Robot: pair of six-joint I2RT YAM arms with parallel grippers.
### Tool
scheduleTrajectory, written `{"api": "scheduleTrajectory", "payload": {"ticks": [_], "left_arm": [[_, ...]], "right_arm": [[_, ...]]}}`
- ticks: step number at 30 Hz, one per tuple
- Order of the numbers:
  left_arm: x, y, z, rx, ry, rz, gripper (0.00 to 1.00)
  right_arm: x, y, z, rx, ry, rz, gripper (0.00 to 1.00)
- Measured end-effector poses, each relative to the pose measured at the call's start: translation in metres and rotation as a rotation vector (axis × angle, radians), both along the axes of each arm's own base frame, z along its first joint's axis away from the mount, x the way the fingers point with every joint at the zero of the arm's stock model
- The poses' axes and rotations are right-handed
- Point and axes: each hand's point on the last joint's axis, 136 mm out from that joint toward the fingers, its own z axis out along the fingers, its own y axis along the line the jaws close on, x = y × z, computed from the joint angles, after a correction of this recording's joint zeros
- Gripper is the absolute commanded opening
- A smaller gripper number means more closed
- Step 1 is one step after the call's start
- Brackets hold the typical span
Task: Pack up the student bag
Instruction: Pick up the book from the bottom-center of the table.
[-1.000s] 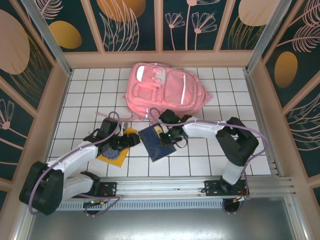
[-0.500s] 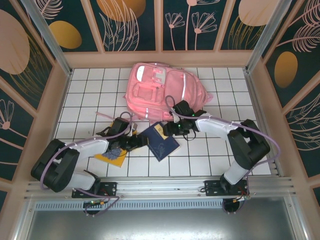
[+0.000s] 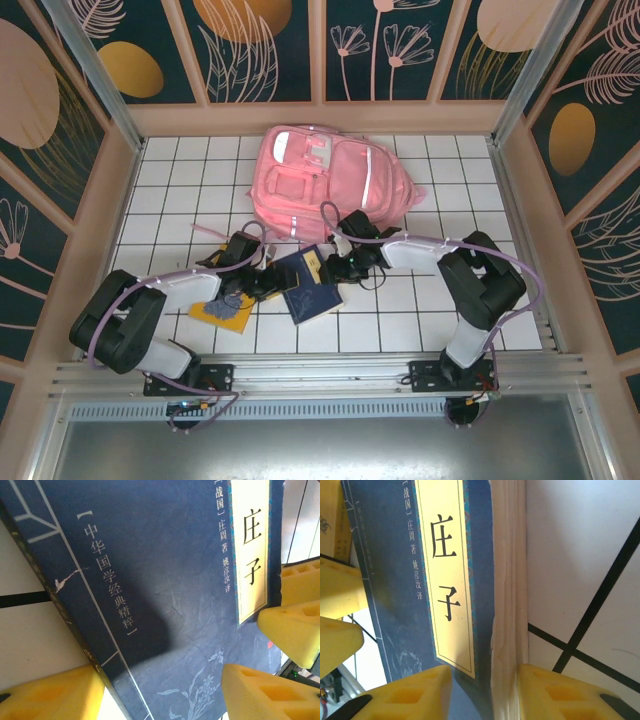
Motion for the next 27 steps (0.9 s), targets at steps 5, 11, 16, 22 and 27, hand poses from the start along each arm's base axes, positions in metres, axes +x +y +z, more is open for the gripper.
{"api": "scheduleTrajectory", "payload": {"ticks": [5, 11, 16, 22, 27], "left_arm": [[0.0, 0.0, 0.0, 0.0, 0.002, 0.0, 0.64], [0.0, 0.0, -0.001, 0.001, 0.002, 0.0, 0.64], [0.0, 0.001, 0.0, 0.003, -0.002, 0.0, 0.66], [0.001, 0.012, 0.011, 0.077, -0.053, 0.018, 0.72], [0.015, 0.024, 0.059, 0.117, -0.173, 0.073, 0.74]], "right_arm": [[-0.004, 0.005, 0.011, 0.065, 0.037, -0.011, 0.25], [-0.005, 0.012, 0.023, 0.125, 0.056, -0.023, 0.04], [-0.004, 0.012, 0.023, 0.132, 0.066, -0.038, 0.0], [-0.004, 0.008, 0.031, 0.139, 0.06, -0.046, 0.0], [-0.01, 0.003, 0.079, 0.207, -0.01, -0.036, 0.0]]}}
